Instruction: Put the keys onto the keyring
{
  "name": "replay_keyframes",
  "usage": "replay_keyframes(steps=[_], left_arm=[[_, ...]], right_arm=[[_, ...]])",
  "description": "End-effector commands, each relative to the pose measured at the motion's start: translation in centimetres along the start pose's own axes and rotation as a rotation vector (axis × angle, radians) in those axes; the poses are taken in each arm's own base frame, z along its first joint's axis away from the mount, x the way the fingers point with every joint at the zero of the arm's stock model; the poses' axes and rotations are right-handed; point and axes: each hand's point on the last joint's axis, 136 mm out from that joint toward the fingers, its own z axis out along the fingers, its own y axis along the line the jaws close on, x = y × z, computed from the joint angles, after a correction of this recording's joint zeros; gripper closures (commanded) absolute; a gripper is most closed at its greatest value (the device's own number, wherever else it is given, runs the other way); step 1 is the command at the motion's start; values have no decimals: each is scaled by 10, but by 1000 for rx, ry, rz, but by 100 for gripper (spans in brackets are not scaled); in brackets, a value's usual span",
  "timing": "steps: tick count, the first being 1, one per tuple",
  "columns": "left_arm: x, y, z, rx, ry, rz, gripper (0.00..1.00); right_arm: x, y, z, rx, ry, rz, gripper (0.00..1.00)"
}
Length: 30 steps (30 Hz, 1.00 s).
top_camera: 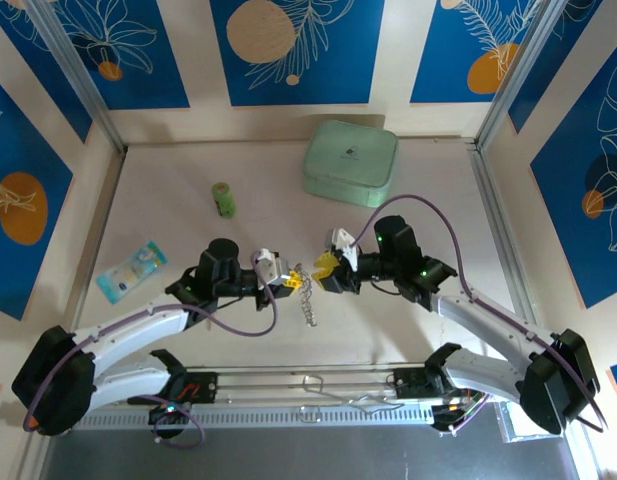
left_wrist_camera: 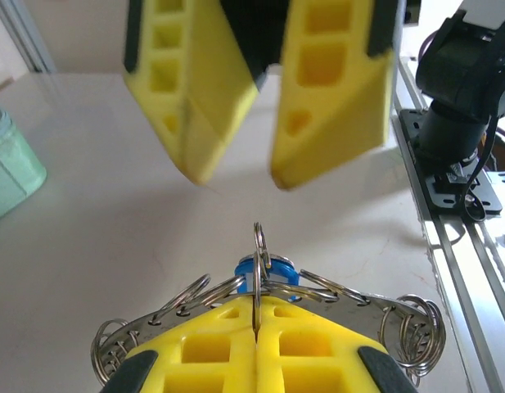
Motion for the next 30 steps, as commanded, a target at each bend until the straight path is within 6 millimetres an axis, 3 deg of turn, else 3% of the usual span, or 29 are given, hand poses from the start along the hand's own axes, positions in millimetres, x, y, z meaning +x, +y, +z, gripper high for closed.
replay_keyframes(steps=[1, 10, 19, 23, 30], left_arm=[[-20, -11, 1, 57, -108, 118, 100], [-15, -18, 3, 99, -105, 114, 100], [-12, -18, 3, 106, -89, 99, 100], [-14, -20, 3, 115, -95, 97, 100], [-16, -21, 3, 120, -101, 92, 100]], right_arm=[[5, 12, 1, -32, 7, -151, 69], [5, 20, 7, -90, 14, -187, 77], [5, 28, 11, -160, 12, -167, 77], [4, 25, 14, -136, 18, -183, 86], [4, 26, 20, -154, 24, -191, 93]])
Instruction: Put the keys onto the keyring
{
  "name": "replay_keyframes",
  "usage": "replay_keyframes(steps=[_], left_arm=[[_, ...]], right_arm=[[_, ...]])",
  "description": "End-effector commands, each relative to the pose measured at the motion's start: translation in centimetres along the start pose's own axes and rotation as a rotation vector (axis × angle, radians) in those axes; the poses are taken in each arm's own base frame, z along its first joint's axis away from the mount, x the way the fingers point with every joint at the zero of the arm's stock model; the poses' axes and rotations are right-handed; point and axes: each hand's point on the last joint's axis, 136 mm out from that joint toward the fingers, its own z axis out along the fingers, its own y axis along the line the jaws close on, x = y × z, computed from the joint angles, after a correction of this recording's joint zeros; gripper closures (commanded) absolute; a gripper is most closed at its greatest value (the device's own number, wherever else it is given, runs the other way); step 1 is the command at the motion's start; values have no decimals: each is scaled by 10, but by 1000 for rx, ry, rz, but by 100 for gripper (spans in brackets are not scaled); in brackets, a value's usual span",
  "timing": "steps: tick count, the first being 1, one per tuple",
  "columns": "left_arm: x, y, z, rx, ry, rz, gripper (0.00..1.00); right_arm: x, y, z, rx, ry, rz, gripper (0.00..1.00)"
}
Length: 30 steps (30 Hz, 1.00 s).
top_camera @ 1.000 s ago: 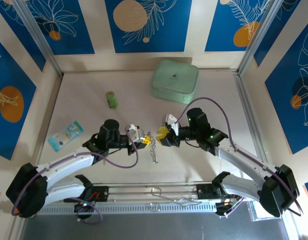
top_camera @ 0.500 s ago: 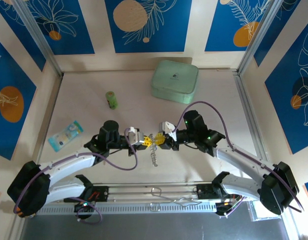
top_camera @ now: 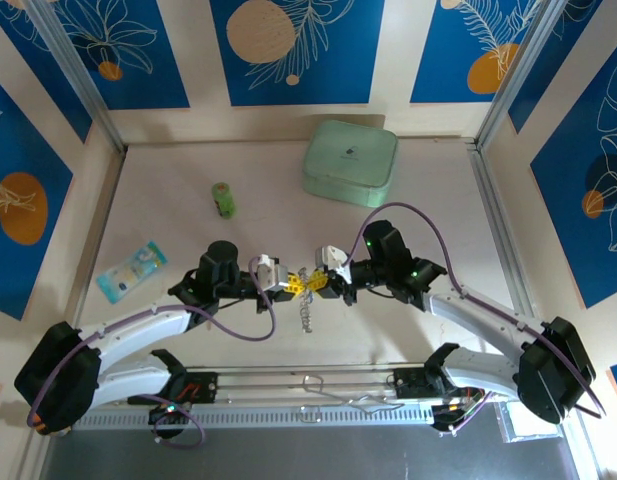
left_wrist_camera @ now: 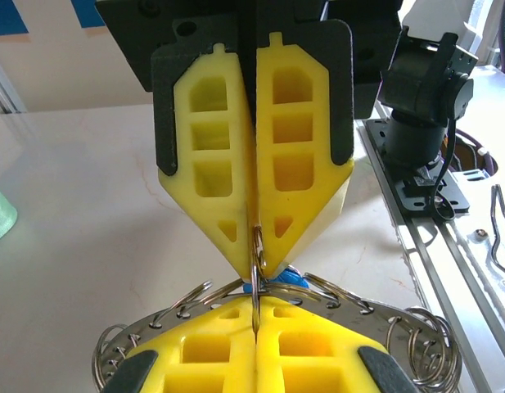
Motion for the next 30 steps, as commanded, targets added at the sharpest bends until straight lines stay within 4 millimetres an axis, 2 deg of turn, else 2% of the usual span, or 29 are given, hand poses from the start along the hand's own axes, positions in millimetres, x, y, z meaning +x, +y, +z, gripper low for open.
replay_keyframes(steps=[1, 5, 7, 10, 15, 22, 26, 30], left_arm=[[-14, -7, 2, 42, -49, 40, 100], [-11, -4, 2, 23, -37, 25, 100], [-6, 4, 1, -26, -8, 9, 71], [2, 7, -2, -60, 43, 6, 65], [10, 3, -6, -49, 109, 7, 69], [6, 2, -3, -14, 113, 17, 78], [4, 0, -1, 10, 109, 15, 86], [4, -2, 2, 36, 108, 2, 91]], right_arm=[[-11, 3, 5, -32, -13, -31, 94], [-14, 3, 6, -34, -15, -38, 100], [-13, 1, 5, -18, -3, -36, 100], [-10, -5, 1, 27, 54, -28, 100], [0, -3, -1, 42, 170, -48, 100], [8, 0, 4, 30, 290, -92, 100], [8, 0, 6, 31, 323, -119, 100], [0, 4, 11, 12, 300, -133, 100]])
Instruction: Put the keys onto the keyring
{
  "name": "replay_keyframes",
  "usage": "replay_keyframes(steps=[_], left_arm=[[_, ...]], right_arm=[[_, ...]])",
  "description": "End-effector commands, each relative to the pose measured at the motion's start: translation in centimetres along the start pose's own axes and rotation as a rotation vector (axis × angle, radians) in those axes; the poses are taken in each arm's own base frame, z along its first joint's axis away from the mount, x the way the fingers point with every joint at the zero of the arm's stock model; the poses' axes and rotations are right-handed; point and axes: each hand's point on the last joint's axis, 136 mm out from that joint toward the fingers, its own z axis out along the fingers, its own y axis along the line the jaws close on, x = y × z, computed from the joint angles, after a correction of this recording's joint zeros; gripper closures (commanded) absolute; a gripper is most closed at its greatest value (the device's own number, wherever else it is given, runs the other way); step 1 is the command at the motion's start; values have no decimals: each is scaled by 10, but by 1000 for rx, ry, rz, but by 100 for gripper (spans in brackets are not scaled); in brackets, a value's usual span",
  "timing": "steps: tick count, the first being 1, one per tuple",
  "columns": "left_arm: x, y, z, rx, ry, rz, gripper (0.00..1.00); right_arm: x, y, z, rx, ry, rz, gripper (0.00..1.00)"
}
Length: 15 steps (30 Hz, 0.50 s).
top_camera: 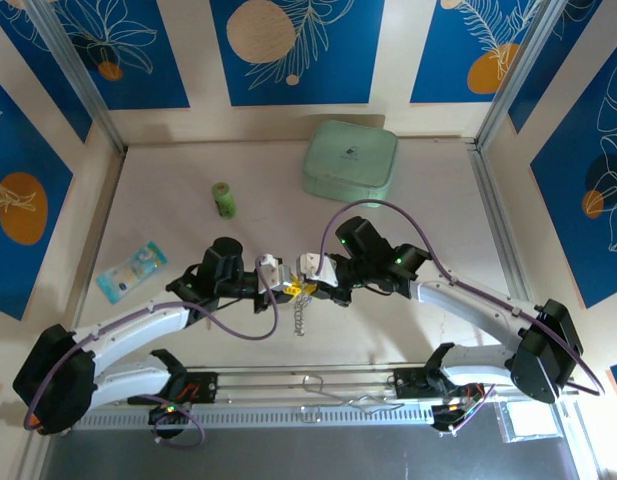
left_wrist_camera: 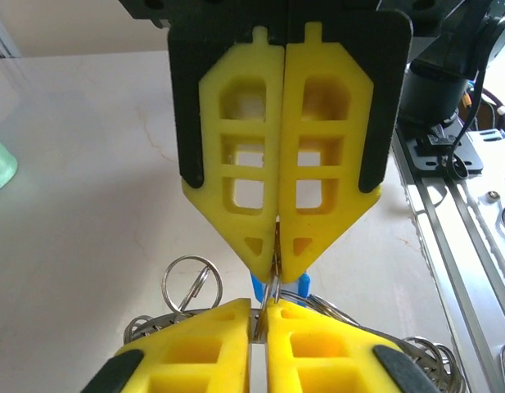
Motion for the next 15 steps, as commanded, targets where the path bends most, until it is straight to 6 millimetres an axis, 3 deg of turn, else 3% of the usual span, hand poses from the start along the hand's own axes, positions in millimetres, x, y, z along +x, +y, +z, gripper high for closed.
replay_keyframes(steps=[1, 11, 13, 15], left_arm=[[-12, -5, 3, 53, -24, 27, 93], [-15, -5, 3, 37, -56, 51, 100], [-17, -5, 1, 20, -88, 66, 100], [-22, -5, -2, 2, -131, 86, 100]], right_arm=[[-18, 4, -4, -17, -36, -48, 100], [-26, 3, -7, -17, -148, 5, 98], [-25, -2, -15, 6, -214, 37, 77], [-22, -3, -22, 11, -286, 58, 66]])
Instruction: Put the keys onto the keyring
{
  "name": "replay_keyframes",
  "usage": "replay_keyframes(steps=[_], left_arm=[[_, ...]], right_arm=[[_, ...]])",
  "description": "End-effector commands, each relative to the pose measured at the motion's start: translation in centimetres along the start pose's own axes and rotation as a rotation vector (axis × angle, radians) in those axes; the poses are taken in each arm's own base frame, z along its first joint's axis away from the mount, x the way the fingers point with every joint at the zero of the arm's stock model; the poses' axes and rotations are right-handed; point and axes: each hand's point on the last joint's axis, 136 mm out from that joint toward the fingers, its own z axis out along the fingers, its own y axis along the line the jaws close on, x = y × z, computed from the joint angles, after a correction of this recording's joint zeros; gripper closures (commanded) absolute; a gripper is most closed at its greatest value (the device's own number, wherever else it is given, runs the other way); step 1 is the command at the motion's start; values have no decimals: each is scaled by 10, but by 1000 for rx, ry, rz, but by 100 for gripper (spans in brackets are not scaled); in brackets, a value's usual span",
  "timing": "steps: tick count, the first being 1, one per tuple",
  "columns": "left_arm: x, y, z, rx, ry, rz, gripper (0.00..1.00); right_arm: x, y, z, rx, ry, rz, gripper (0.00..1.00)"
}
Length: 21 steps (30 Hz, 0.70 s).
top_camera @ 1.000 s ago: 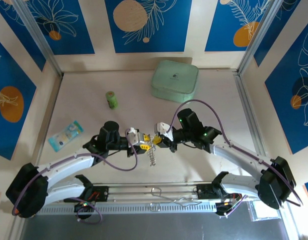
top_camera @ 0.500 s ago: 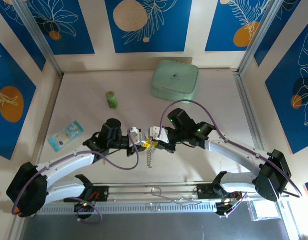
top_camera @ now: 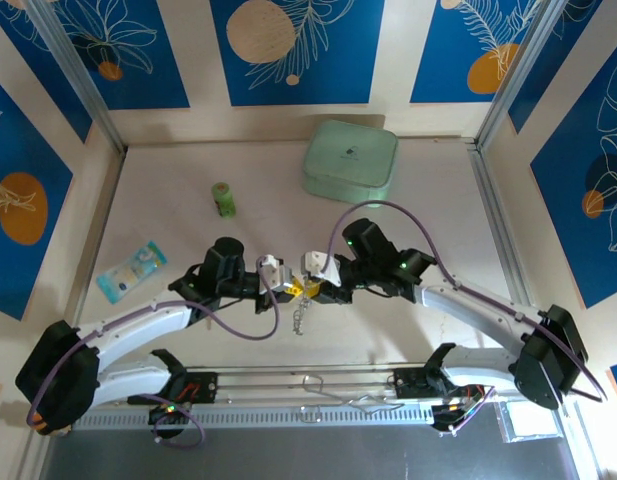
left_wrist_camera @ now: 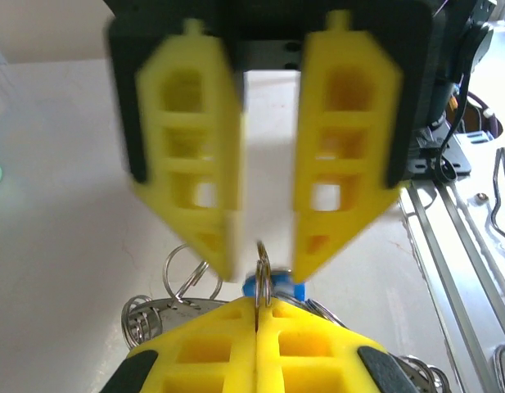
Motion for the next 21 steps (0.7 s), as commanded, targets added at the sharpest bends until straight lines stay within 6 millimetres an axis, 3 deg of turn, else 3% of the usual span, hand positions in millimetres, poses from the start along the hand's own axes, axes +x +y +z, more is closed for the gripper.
replay_keyframes(steps=[1, 9, 15, 18, 21], left_arm=[[-23, -3, -5, -21, -122, 83, 100], [-31, -8, -7, -15, -223, 83, 100], [-31, -10, -7, -4, -225, 72, 100], [-31, -11, -7, 5, -227, 66, 100], [-30, -11, -6, 8, -220, 59, 100]], right_arm=[[-24, 4, -16, -17, -209, -8, 65], [-12, 11, -10, -53, -203, 2, 66], [-9, 9, -5, -60, -186, 13, 74], [-9, 7, -4, -60, -180, 17, 82], [-11, 6, -4, -55, -182, 13, 99]])
